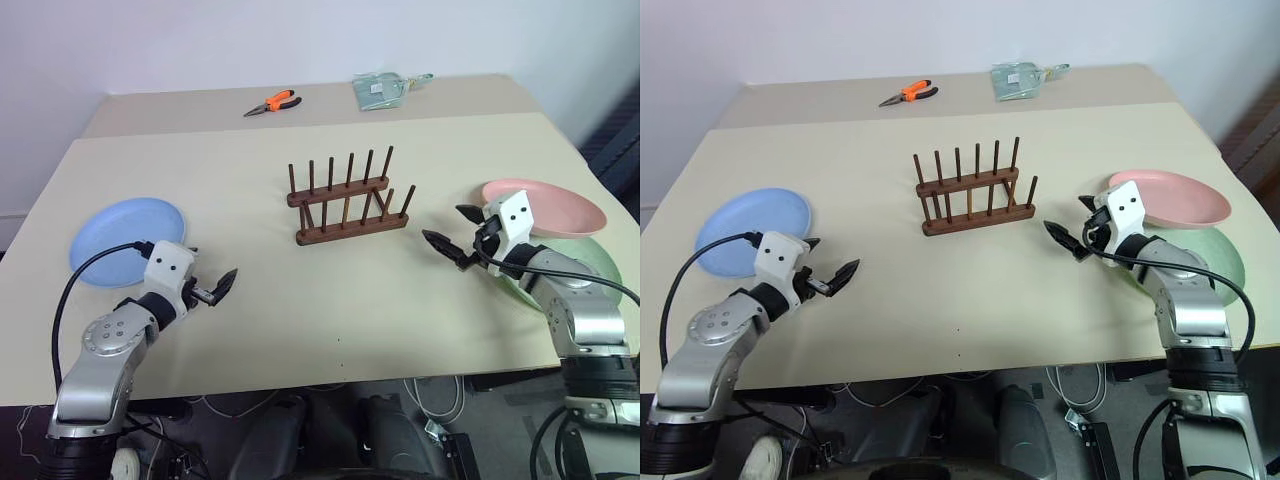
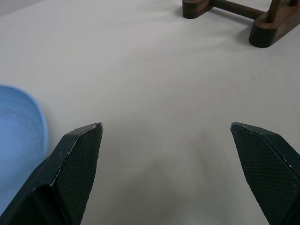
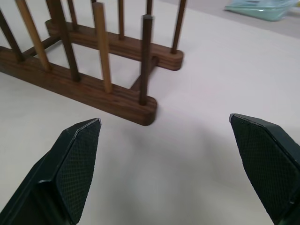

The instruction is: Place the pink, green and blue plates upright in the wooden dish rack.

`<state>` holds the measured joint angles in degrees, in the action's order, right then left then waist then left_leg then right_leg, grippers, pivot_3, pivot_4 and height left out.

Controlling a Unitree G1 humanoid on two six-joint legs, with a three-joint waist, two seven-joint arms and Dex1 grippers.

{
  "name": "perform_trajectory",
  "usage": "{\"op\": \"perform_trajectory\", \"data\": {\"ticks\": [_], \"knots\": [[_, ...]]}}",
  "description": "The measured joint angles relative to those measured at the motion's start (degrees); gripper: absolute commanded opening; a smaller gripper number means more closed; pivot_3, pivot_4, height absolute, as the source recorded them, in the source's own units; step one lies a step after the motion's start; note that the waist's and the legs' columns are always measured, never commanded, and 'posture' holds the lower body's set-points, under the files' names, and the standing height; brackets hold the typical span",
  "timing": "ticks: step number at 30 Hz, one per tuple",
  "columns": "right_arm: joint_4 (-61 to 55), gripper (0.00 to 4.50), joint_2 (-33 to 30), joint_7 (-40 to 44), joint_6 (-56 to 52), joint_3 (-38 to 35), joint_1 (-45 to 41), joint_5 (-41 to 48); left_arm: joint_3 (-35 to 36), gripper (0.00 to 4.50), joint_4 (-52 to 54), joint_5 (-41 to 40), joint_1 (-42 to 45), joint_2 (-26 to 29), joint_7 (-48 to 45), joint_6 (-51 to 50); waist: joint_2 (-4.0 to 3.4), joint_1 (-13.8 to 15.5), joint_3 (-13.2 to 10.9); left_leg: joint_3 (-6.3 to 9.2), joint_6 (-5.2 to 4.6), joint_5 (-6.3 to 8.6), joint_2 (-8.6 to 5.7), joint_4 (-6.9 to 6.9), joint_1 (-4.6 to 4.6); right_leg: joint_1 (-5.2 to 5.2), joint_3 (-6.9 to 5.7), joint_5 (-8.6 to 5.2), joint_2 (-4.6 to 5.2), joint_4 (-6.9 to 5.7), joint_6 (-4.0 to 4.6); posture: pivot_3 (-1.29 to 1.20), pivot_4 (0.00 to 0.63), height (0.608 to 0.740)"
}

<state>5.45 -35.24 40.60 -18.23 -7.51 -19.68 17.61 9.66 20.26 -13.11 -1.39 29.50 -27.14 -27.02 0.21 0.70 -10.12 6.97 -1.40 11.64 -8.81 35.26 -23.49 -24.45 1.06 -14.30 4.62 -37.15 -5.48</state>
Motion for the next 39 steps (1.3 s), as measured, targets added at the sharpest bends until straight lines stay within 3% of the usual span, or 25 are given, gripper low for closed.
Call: {"op": "perform_trajectory", "data": {"ticks": [8, 13, 18, 24, 29, 32, 36, 38, 39], "knots": [[3.34, 4.5, 0.41, 0.4, 1.84, 0.57, -2.57, -1.72, -2.55, 4.48, -0.06, 0.13, 1.44, -1.97, 0.91, 0.1, 0.01, 0.07, 0.0, 0.0, 0.0, 0.0, 0.0, 0.01, 0.0, 0.01, -0.01, 0.01, 0.0, 0.01, -0.02, 0.0, 0.15, 0.727], [2.01, 4.5, 0.34, 2.73, -0.04, 2.09, -1.49, -1.49, -9.39, 4.48, -4.05, -0.02, 6.48, -1.23, -5.91, 0.88, 0.0, 0.2, 0.0, 0.0, 0.0, 0.0, -0.01, 0.01, 0.0, 0.01, -0.02, 0.01, 0.0, 0.01, -0.01, 0.0, 0.15, 0.727], [-4.73, 4.5, 1.11, 0.69, -1.35, 2.75, 2.93, -1.72, -16.0, 4.48, -19.6, 2.81, 19.46, -1.73, -11.74, 5.75, 0.01, 0.07, 0.0, -0.01, 0.0, 0.0, -0.01, 0.04, -0.01, 0.02, -0.03, 0.02, 0.02, 0.01, -0.03, 0.0, 0.15, 0.727], [-13.9, 4.5, 2.36, -4.72, -3.08, 1.36, 10.54, -1.76, -20.05, 4.48, -47.78, 5.91, 37.99, -8.54, -18.07, 15.39, 0.07, 0.5, 0.0, 0.01, -0.11, -0.04, -0.02, 0.06, -0.03, 0.01, -0.09, 0.04, 0.04, 0.01, -0.06, 0.0, 0.15, 0.727], [-20.17, 4.5, 2.77, -8.73, -4.98, -0.25, 15.95, -1.79, -20.22, 4.48, -62.75, 7.91, 45.99, -12.76, -22.04, 22.73, 0.1, 0.03, 0.04, -0.02, -0.16, -0.02, -0.04, 0.07, -0.03, 0.02, -0.05, 0.04, 0.06, 0.03, -0.1, 0.0, 0.15, 0.727], [-21.65, 4.5, 2.76, -9.91, -5.14, -1.04, 17.6, -1.79, -20.03, 3.67, -66.98, 8.46, 47.59, -14.53, -23.57, 25.42, 0.13, 0.07, 0.08, -0.01, -0.16, -0.03, -0.03, 0.1, -0.03, 0.04, -0.07, 0.04, 0.05, 0.0, -0.1, 0.0, 0.15, 0.727], [-21.66, 4.5, 2.69, -10.38, -5.13, -1.19, 17.78, -1.84, -19.93, 1.62, -68.99, 8.9, 48.26, -15.29, -25.06, 27.65, 0.15, 0.1, 0.09, -0.01, -0.19, -0.03, -0.04, 0.14, -0.03, 0.07, -0.07, 0.05, 0.05, 0.01, -0.13, 0.0, 0.15, 0.727], [-21.58, 4.5, 2.63, -10.45, -5.1, -1.16, 17.55, -2.21, -19.83, 0.84, -68.49, 9.01, 47.95, -15.64, -26.13, 28.37, 0.14, 0.07, 0.09, -0.01, -0.19, -0.03, -0.04, 0.14, -0.03, 0.07, -0.07, 0.05, 0.05, 0.01, -0.14, 0.0, 0.15, 0.727], [-21.52, 4.5, 2.48, -10.39, -5.04, -1.16, 17.48, -2.4, -20.07, 0.78, -67.68, 9.26, 47.48, -15.33, -26.71, 28.82, 0.14, 0.05, 0.1, -0.01, -0.19, -0.03, -0.04, 0.14, -0.03, 0.07, -0.07, 0.05, 0.04, 0.01, -0.14, 0.0, 0.15, 0.727]]}}
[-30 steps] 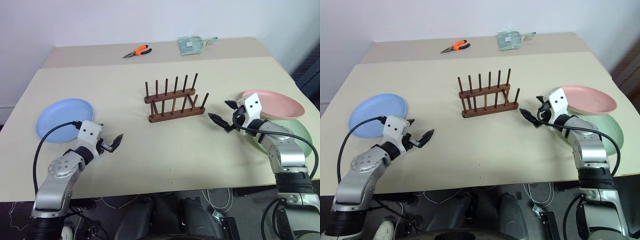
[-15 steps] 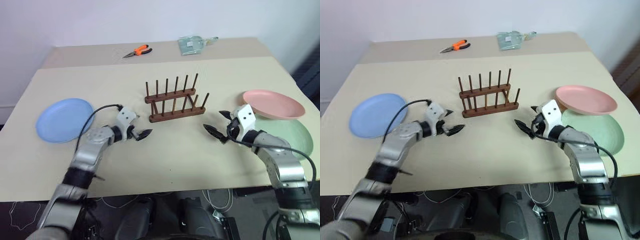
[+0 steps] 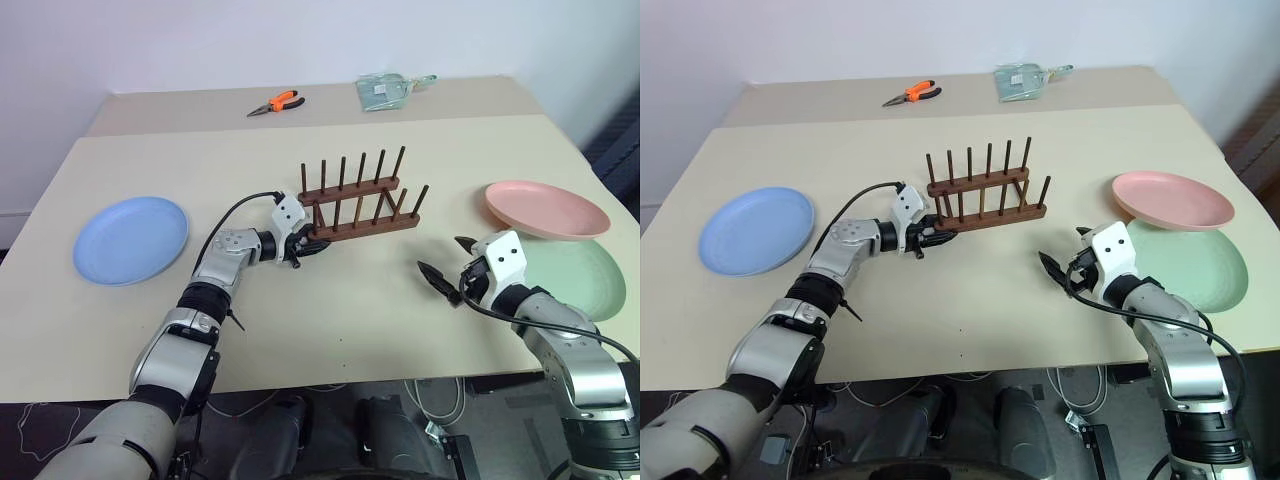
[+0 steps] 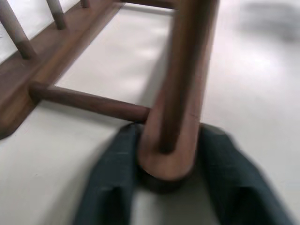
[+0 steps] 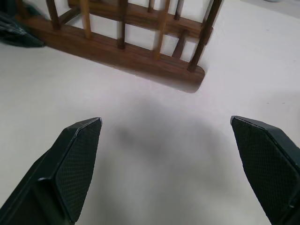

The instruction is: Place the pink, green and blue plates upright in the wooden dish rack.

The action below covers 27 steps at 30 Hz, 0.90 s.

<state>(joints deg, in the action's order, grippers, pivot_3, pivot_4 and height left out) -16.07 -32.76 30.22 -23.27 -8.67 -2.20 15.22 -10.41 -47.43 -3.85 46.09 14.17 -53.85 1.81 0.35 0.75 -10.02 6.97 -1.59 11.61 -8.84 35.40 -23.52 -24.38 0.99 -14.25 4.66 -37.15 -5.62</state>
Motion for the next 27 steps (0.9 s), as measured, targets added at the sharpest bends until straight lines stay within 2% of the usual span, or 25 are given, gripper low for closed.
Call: {"op": "perform_trajectory", "data": {"ticks": [4, 9, 11, 13, 16, 17, 20, 21, 23, 24, 27], "knots": [[0.69, 4.5, -1.8, 1.04, 0.36, -0.55, 0.37, -0.57, -1.74, 0.78, 6.45, 0.87, -3.78, 1.43, -4.03, 0.59, -0.01, -0.01, 0.0, -0.01, 0.0, 0.0, 0.0, -0.01, 0.01, 0.0, 0.01, 0.0, 0.0, 0.0, 0.0, 0.0, 0.15, 0.727], [1.5, 4.5, -5.96, 3.88, 0.66, -5.78, 5.02, -0.39, -5.77, 0.78, 19.66, 0.75, -9.91, 4.84, -12.44, -1.76, -0.01, 0.08, 0.0, 0.0, -0.05, 0.03, 0.0, -0.01, 0.0, 0.03, 0.01, 0.0, 0.01, 0.03, 0.01, 0.0, 0.15, 0.727], [2.32, 4.5, -7.12, 4.87, 0.95, -7.51, 6.62, -0.43, -7.07, 1.82, 22.11, 0.74, -10.7, 5.09, -14.24, -2.66, 0.0, 0.07, 0.0, 0.0, -0.05, 0.03, 0.0, 0.0, 0.0, 0.04, 0.01, -0.01, 0.01, 0.03, 0.01, 0.0, 0.15, 0.727], [2.91, 4.5, -7.62, 5.53, 1.53, -8.51, 7.33, -0.48, -7.81, 2.64, 22.92, 0.8, -10.7, 5.14, -14.88, -3.41, -0.01, 0.0, 0.0, 0.0, -0.05, 0.03, 0.01, 0.03, 0.01, 0.04, 0.01, -0.01, 0.0, 0.01, 0.01, 0.0, 0.15, 0.727], [2.89, 4.5, -7.93, 6.49, 2.12, -8.77, 8.41, -0.47, -8.1, 4.22, 22.78, 1.29, -10.27, 5.12, -13.79, -3.69, 0.0, -0.12, 0.0, 0.0, -0.05, 0.02, 0.03, 0.02, 0.01, 0.03, 0.01, -0.01, -0.01, 0.01, 0.01, 0.0, 0.15, 0.727], [2.85, 4.5, -8.38, 7.04, 2.15, -8.76, 8.95, -0.46, -8.09, 4.47, 22.52, 1.5, -9.95, 5.29, -12.79, -3.58, 0.0, -0.02, 0.0, 0.0, -0.06, 0.02, 0.03, 0.02, 0.01, 0.03, 0.01, -0.01, 0.0, 0.01, 0.01, 0.0, 0.15, 0.727], [2.56, 4.5, -9.12, 8.32, 2.28, -9.12, 10.52, -0.47, -7.9, 4.47, 24.19, 1.55, -10.51, 7.74, -11.55, -4.2, 0.02, -0.25, 0.02, -0.01, -0.05, 0.02, 0.04, 0.01, 0.02, 0.03, 0.02, -0.01, -0.02, 0.01, 0.01, 0.0, 0.15, 0.727], [2.39, 4.1, -9.53, 8.93, 2.37, -9.26, 11.44, -0.49, -7.24, 4.5, 26.74, 1.18, -12.36, 9.91, -11.25, -5.35, -0.01, -0.57, 0.04, -0.02, -0.05, 0.02, 0.06, -0.05, 0.08, 0.03, 0.05, -0.02, -0.04, 0.0, 0.02, 0.0, 0.15, 0.727], [2.27, 3.68, -10.0, 9.58, 2.43, -9.34, 11.86, -0.51, -5.7, 3.91, 29.97, 0.3, -14.91, 12.4, -11.28, -7.43, -0.04, -1.05, 0.06, -0.04, -0.05, 0.03, 0.11, -0.08, 0.11, 0.04, 0.04, -0.02, -0.06, -0.01, 0.02, 0.0, 0.15, 0.727], [2.12, 3.24, -10.49, 10.12, 2.48, -9.48, 12.24, -0.5, -4.4, 3.64, 33.38, -0.9, -17.84, 14.6, -11.57, -9.53, -0.06, -1.48, 0.1, -0.08, -0.05, 0.03, 0.14, -0.14, 0.15, 0.04, 0.05, -0.03, -0.06, 0.0, 0.03, 0.0, 0.15, 0.727], [1.59, 1.69, -11.14, 11.94, 2.24, -9.01, 13.23, -0.44, -1.4, 2.2, 43.85, -5.13, -25.5, 19.01, -12.03, -17.33, -0.11, -1.7, 0.14, -0.18, -0.02, 0.06, 0.24, -0.18, 0.18, 0.03, 0.02, -0.05, -0.06, 0.0, 0.07, 0.0, 0.15, 0.727]]}}
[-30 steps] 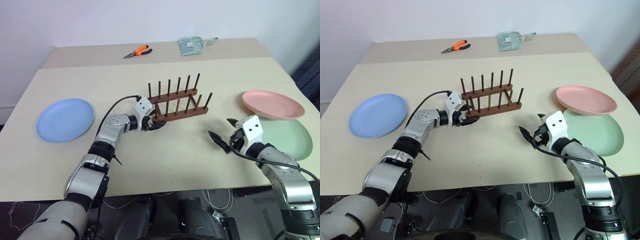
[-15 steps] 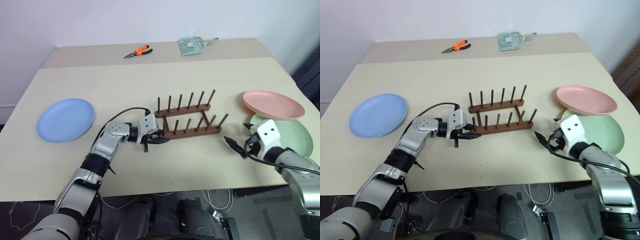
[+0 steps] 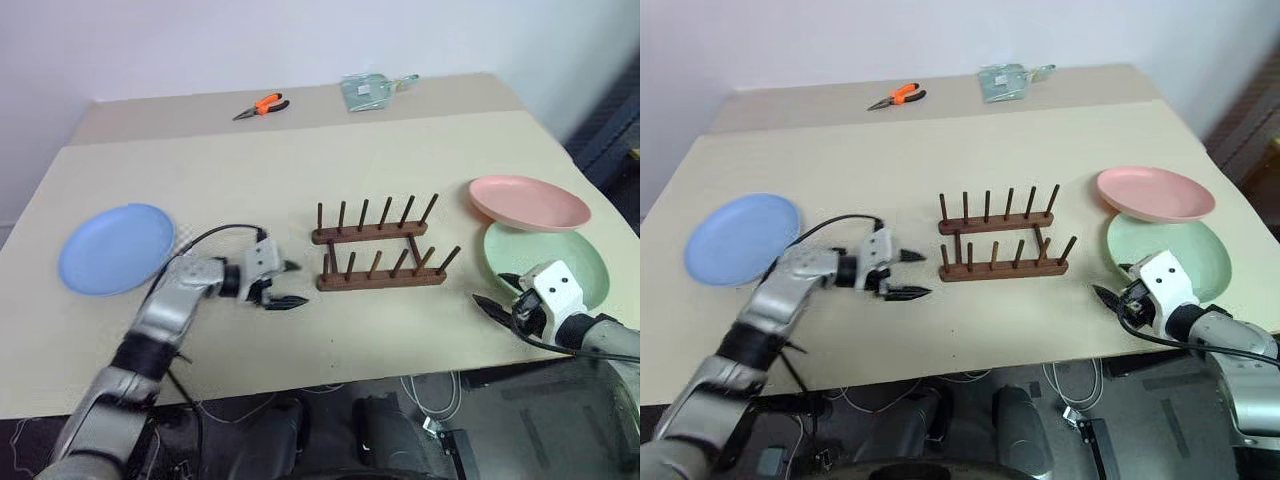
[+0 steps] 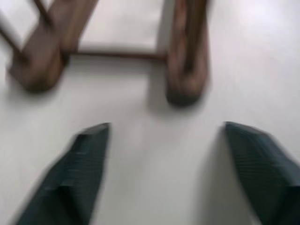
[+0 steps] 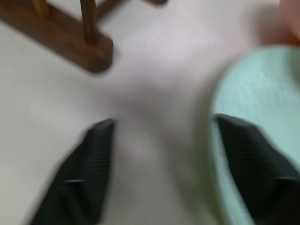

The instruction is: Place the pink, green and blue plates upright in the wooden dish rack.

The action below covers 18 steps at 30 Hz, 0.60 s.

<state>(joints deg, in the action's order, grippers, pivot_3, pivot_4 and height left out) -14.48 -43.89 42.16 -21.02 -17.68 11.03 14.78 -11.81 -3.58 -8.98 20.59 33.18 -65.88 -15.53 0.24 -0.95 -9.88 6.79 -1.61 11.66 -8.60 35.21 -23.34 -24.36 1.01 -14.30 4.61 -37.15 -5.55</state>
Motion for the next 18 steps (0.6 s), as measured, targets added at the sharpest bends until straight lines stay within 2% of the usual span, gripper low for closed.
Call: {"op": "perform_trajectory", "data": {"ticks": [2, 3, 8, 14, 18], "knots": [[-0.68, 0.67, 0.15, 0.72, 0.06, 2.12, -0.34, -0.03, 0.19, 1.23, 6.3, -1.88, -3.11, 0.04, 0.89, -5.85, -0.05, 0.35, 0.03, -0.03, 0.0, 0.01, 0.0, 0.06, -0.01, 0.04, 0.01, -0.05, 0.02, 0.04, 0.07, 0.0, 0.15, 0.727], [-0.87, 0.14, 0.32, 0.84, 0.11, 3.08, -0.79, -0.18, -0.56, 1.22, 8.43, -2.31, -3.95, -1.11, 1.93, -7.83, -0.05, 0.61, 0.04, -0.05, -0.01, 0.01, -0.01, 0.11, -0.02, 0.1, 0.0, -0.08, 0.04, 0.09, 0.12, 0.0, 0.15, 0.727], [-0.21, 0.06, 2.68, -0.6, 1.91, 7.69, -4.49, -2.78, -5.3, 1.22, 10.83, -1.52, -4.06, -12.06, 11.6, -13.34, 0.25, 1.72, 0.14, -0.09, 0.03, 0.13, 0.0, 0.37, -0.03, 0.25, -0.03, -0.09, 0.04, 0.15, 0.13, 0.0, 0.15, 0.727], [1.36, 0.06, 2.99, -1.71, 2.91, 10.31, -7.06, -5.22, -7.79, 1.22, 9.45, 1.11, -2.07, -15.25, 17.68, -13.52, 0.28, 1.66, 0.24, -0.12, 0.04, 0.14, 0.0, 0.45, -0.01, 0.28, -0.03, -0.08, 0.04, 0.13, 0.13, 0.0, 0.15, 0.727], [1.83, 0.06, 2.6, -2.0, 3.02, 10.36, -7.65, -5.73, -8.07, 1.22, 8.55, 1.28, -1.79, -15.38, 18.54, -12.29, 0.29, 1.68, 0.25, -0.12, 0.04, 0.15, 0.0, 0.46, -0.02, 0.28, -0.04, -0.08, 0.04, 0.13, 0.13, 0.0, 0.15, 0.727]]}}
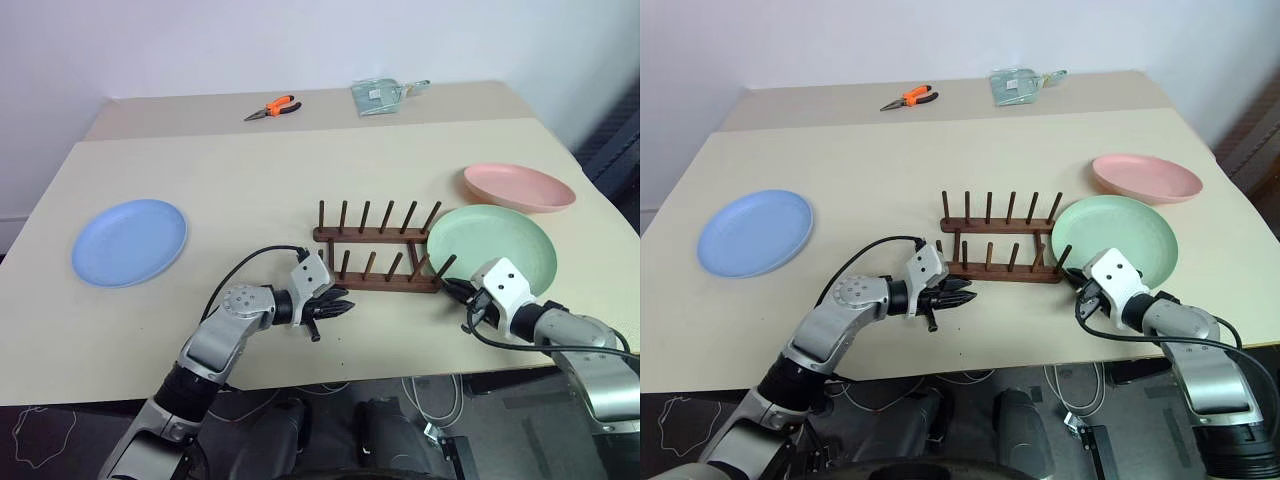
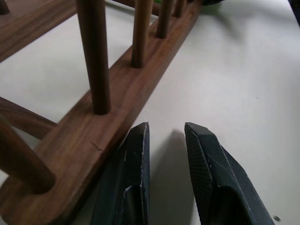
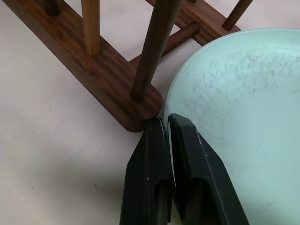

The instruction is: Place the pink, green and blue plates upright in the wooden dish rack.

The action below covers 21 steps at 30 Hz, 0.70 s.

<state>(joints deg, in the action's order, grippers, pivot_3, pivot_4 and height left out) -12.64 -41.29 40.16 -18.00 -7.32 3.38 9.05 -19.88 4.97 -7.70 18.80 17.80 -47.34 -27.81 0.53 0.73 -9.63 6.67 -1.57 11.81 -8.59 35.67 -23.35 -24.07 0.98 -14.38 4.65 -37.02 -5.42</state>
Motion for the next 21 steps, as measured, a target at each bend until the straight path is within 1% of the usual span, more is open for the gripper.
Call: {"op": "perform_trajectory", "data": {"ticks": [4, 5, 7, 9, 13, 18, 21], "knots": [[0.78, 0.06, -0.84, 0.24, -0.07, -0.89, -0.08, 0.2, -0.65, 1.22, -0.55, 0.28, 0.19, 0.43, 0.03, 1.35, -0.01, 0.06, 0.0, 0.0, -0.01, 0.0, 0.0, 0.01, 0.0, 0.0, 0.0, 0.0, 0.01, 0.0, 0.0, 0.0, 0.15, 0.727], [0.9, 0.34, -1.18, 0.48, -0.05, -1.24, -0.08, 0.31, -0.85, 1.22, -0.63, 0.31, 0.32, 0.55, 0.02, 1.56, 0.0, 0.06, 0.0, 0.0, -0.01, 0.01, 0.0, 0.01, -0.01, 0.0, 0.0, 0.0, 0.01, 0.0, 0.0, 0.0, 0.15, 0.727], [2.12, 1.01, -2.35, 1.11, -0.21, -2.55, 0.28, 0.7, -1.1, 1.22, -0.75, 0.29, 0.42, 0.68, -0.03, 1.93, 0.0, 0.14, 0.0, -0.01, -0.02, 0.01, -0.01, 0.03, -0.02, 0.01, -0.01, 0.0, 0.02, 0.01, 0.0, 0.0, 0.15, 0.727], [4.04, 2.04, -3.82, 2.05, -0.34, -4.62, 0.89, 0.96, -1.11, 1.22, -0.67, 0.21, 0.42, 1.01, -0.28, 2.03, 0.0, 0.12, 0.0, -0.02, -0.06, 0.03, -0.01, 0.03, -0.03, 0.0, -0.01, 0.0, 0.02, 0.02, 0.0, 0.0, 0.15, 0.727], [4.51, 3.9, -5.11, 2.68, 0.69, -7.26, 1.2, 0.87, -1.07, 1.22, -0.57, 0.2, 0.51, 1.4, -0.38, 1.97, -0.02, 0.0, 0.0, -0.03, -0.06, 0.03, 0.01, 0.01, -0.02, -0.01, -0.01, 0.0, 0.02, 0.01, -0.01, 0.0, 0.15, 0.727], [4.2, 3.9, -6.68, 4.08, 2.03, -8.9, 1.2, 1.3, -1.1, 1.22, -0.57, 0.11, 0.52, 1.21, -0.32, 1.89, -0.03, 0.07, -0.01, -0.04, -0.07, 0.04, 0.0, 0.02, -0.04, -0.01, -0.01, -0.01, 0.03, 0.03, -0.02, 0.0, 0.15, 0.727], [0.41, 3.9, -8.43, 7.84, -0.48, -11.64, 2.0, 5.37, -1.1, 1.22, -0.52, 0.1, 0.48, 1.24, -0.26, 1.88, -0.03, 0.07, -0.01, -0.03, -0.07, 0.04, 0.01, 0.02, -0.04, -0.01, -0.01, -0.01, 0.03, 0.03, -0.02, 0.0, 0.15, 0.727]]}}
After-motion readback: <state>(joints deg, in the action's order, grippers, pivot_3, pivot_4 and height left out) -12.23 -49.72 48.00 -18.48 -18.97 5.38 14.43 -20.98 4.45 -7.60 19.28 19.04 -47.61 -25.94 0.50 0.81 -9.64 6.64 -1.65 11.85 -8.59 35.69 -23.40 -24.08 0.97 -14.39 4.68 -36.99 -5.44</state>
